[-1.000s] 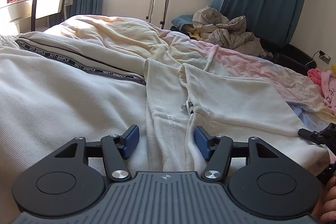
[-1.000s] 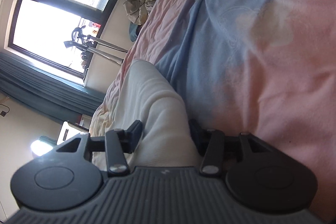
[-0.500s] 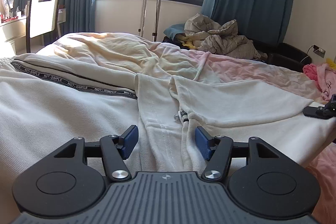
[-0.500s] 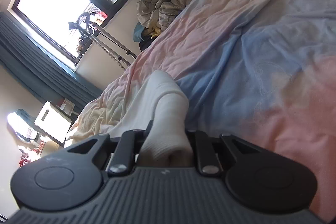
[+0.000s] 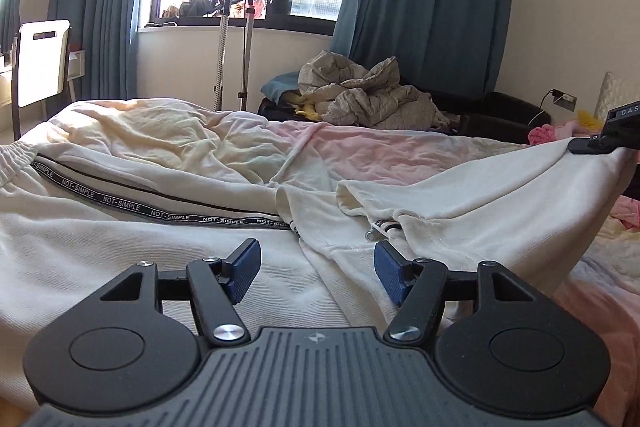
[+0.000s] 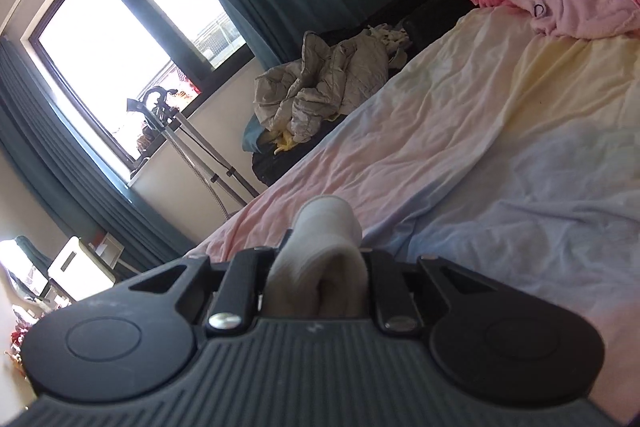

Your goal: Fold clothes

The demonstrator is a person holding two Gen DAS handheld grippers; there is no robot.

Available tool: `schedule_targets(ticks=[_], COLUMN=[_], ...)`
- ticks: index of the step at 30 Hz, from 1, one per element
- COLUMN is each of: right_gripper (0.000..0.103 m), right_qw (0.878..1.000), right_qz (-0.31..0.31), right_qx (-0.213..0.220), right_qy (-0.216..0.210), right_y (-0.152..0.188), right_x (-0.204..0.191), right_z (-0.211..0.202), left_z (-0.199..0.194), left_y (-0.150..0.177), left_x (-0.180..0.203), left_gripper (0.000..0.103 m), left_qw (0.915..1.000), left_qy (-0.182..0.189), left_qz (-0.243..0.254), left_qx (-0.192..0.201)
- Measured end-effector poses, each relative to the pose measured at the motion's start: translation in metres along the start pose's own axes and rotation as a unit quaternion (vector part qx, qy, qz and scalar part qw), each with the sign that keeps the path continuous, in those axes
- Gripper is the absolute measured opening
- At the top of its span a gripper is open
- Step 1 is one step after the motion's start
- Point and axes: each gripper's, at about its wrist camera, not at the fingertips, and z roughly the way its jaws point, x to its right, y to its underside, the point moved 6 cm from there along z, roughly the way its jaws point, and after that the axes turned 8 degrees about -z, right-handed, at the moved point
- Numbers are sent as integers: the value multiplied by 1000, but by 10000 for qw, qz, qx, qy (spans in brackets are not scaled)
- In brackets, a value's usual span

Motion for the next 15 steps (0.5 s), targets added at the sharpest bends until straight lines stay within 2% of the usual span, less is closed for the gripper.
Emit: schedule_targets(ticks=[2, 7, 10, 13, 15], right_gripper=[17, 17, 17, 17, 17], right_qw=[9998, 9931, 9871, 9807, 9762], right_qz=[-25, -383, -610, -911, -1155], right_qx=[211, 1096, 1472, 1702, 1803], right_qy=[50, 136, 163, 308, 337], right_y=[-10, -38, -50, -52, -49], right_x=[8, 13, 16, 17, 8], right_z=[-5, -29, -40, -40, -39], left_z=[16, 64, 87, 87, 68], left_y=[2, 19, 30, 28, 17], left_x=[17, 80, 107, 114, 106], left_gripper=[67, 67, 67, 67, 67], left_qw=[9996, 9965, 9937, 9922, 9920], left_qy=[99, 176, 364, 306, 285], left_qz=[-116, 311, 402, 746, 1019], left_qx=[-219, -758, -980, -946, -687])
